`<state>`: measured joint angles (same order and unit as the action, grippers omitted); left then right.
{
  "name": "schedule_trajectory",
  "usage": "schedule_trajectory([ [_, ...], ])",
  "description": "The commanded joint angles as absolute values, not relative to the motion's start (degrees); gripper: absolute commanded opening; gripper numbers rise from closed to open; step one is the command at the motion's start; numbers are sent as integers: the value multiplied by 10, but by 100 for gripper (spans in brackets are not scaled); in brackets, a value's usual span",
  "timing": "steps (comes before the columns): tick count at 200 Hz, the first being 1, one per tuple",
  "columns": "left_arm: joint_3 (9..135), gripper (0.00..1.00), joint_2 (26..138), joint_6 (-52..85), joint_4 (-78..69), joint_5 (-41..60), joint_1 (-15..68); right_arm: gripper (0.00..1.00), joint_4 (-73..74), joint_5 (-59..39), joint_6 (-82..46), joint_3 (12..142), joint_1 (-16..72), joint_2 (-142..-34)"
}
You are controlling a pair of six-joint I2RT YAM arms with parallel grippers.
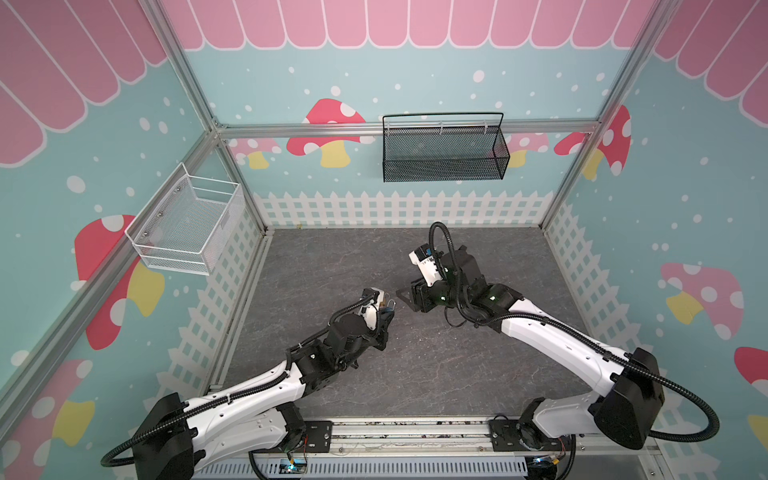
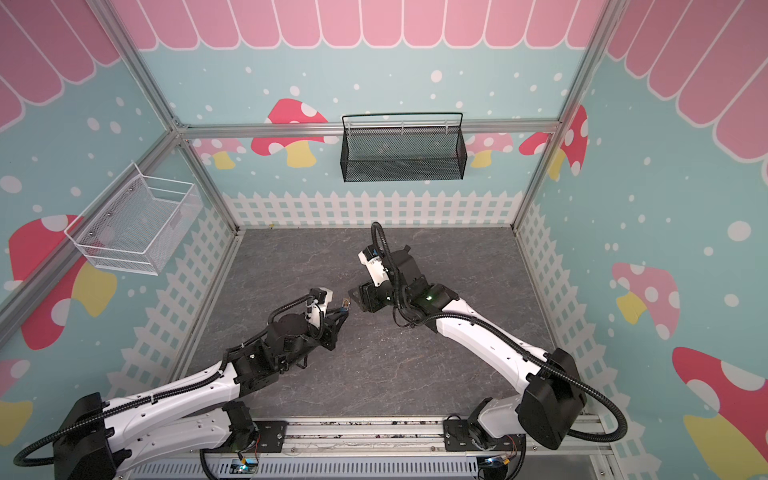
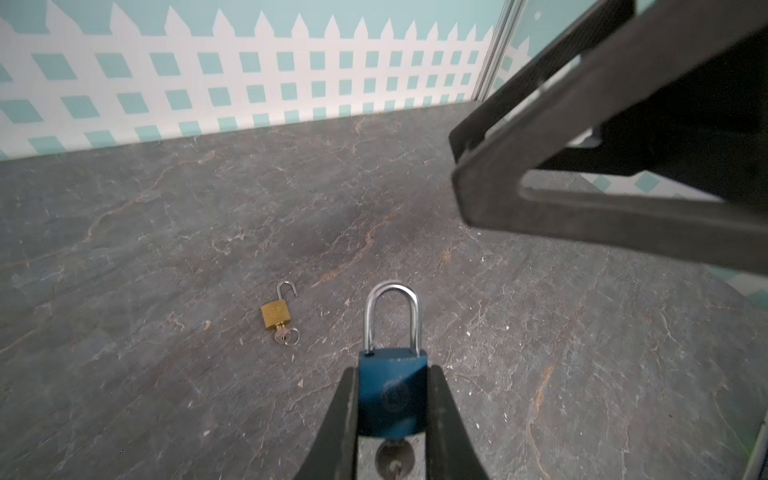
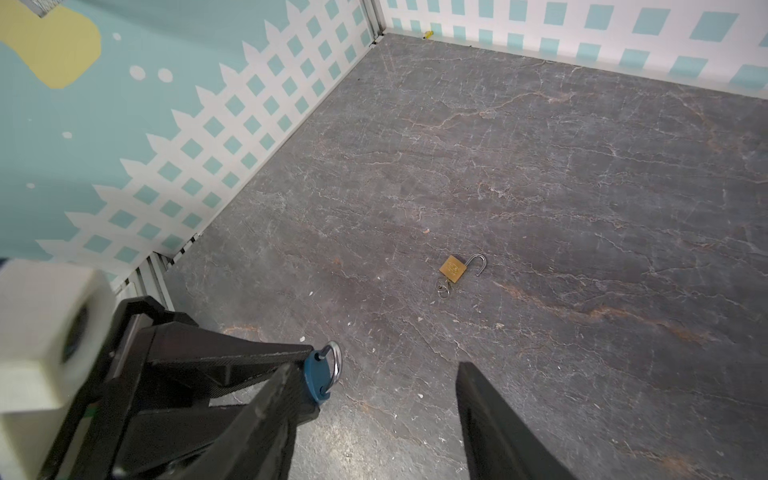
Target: Unlock with the key
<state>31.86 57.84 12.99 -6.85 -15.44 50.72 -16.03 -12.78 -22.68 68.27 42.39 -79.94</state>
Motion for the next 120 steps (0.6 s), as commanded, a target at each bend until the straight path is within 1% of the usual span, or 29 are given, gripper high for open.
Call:
schedule_trajectory([
  [1,321,0,585,92,-130,-165,509,64,-191,-121,-184,712,434,-813],
  [48,320,0,587,91,-128,-177,509,65,-227,-94,-167,758,442,-857],
  [120,319,0,582,94,-126,-180,509,66,-276,-53,-153,801,443,-887],
])
